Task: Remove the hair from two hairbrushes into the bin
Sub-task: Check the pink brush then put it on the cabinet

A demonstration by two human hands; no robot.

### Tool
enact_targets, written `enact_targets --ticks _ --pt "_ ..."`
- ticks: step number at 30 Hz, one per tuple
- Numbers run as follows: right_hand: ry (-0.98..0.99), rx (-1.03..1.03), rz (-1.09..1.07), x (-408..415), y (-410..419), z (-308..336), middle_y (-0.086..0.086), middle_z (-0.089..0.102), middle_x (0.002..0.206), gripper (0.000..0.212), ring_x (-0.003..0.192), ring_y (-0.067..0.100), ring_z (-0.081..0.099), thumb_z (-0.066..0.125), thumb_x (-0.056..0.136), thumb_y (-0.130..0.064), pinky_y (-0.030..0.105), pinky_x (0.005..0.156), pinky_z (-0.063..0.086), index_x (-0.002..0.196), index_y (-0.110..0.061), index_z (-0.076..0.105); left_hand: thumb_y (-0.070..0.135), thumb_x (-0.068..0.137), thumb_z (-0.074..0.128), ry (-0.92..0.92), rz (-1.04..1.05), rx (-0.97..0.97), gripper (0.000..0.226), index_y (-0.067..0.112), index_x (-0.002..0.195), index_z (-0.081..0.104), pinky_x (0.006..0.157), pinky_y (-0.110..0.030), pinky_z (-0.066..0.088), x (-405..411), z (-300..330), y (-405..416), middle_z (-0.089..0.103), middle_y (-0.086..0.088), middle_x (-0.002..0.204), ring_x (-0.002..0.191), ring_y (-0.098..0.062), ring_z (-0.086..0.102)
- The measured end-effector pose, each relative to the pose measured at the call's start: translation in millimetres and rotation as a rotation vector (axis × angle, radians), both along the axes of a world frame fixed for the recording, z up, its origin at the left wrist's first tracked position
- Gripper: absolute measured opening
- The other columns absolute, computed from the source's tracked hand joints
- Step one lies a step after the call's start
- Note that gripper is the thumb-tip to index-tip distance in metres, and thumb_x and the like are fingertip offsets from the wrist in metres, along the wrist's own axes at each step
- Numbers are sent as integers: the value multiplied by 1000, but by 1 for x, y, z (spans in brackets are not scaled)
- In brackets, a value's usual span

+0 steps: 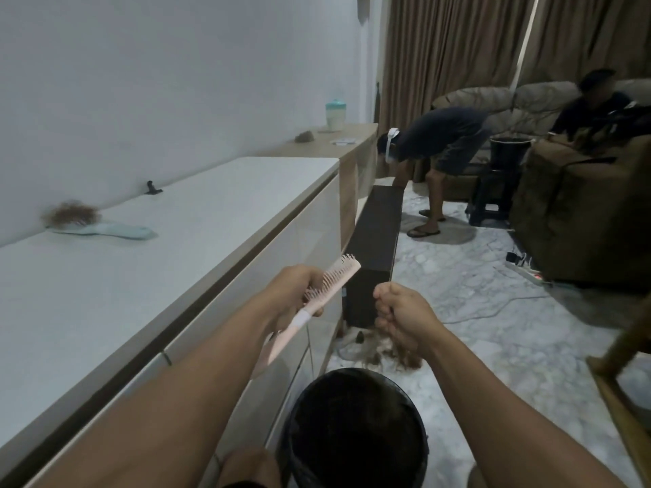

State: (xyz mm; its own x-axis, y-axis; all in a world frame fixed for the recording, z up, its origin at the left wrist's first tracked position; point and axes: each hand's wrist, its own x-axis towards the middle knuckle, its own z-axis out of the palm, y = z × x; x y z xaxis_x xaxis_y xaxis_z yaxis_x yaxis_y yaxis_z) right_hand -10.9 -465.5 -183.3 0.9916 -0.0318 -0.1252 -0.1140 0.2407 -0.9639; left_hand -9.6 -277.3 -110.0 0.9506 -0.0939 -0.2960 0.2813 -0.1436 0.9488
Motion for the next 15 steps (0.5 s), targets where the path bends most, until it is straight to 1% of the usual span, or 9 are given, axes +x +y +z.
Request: enact_targets --ticks 2,3,4,6,8,11,13,15 --pt "63 77 -86 3 -4 -12 0 33 54 33 43 8 28 28 91 11 22 44 25 76 -9 49 6 80 51 22 35 85 31 -7 106 59 59 -33 49 2 -9 6 58 -21 102 74 -29 56" --pt "102 111 -121 5 -6 -19 0 33 54 33 43 9 27 27 92 10 22 44 24 75 -9 49 6 78 53 27 55 120 26 -5 100 59 56 -33 49 3 -14 10 58 -22 100 73 -30 57" --pt "142 144 -149 6 -7 -25 0 33 55 34 44 9 27 27 92 10 22 44 24 74 -10 49 5 77 54 31 75 141 22 -5 95 58 54 -32 48 4 -18 13 58 -22 96 69 -30 57" --pt "210 244 -191 9 -7 -41 1 32 55 36 47 10 25 25 91 10 21 42 26 72 -9 48 4 77 56 23 114 176 20 -6 95 57 48 -29 46 5 -27 19 57 -19 86 63 -29 57" --pt "263 414 -239 13 -8 -59 1 29 52 33 48 10 23 26 92 9 21 40 27 73 -9 46 4 80 58 -11 126 244 19 -6 95 56 39 -22 41 5 -32 22 55 -14 79 65 -28 58" --pt "349 572 -330 15 -13 -81 -1 27 43 23 38 10 22 30 98 1 22 42 25 83 -8 45 5 79 61 -68 137 361 14 -4 88 57 32 -17 36 5 -38 28 54 -11 73 60 -24 56" --pt "392 597 -365 12 -14 -91 -2 26 38 25 32 10 23 28 99 0 21 39 24 81 -8 44 4 79 60 -75 152 389 11 -4 85 57 28 -15 33 4 -42 32 54 -13 72 57 -22 53" --pt "421 531 -354 6 -11 -97 -2 29 37 29 28 8 25 29 99 2 19 33 24 76 -8 43 1 82 58 -54 164 337 5 -3 81 55 26 -13 30 4 -43 37 52 -15 72 54 -21 50"
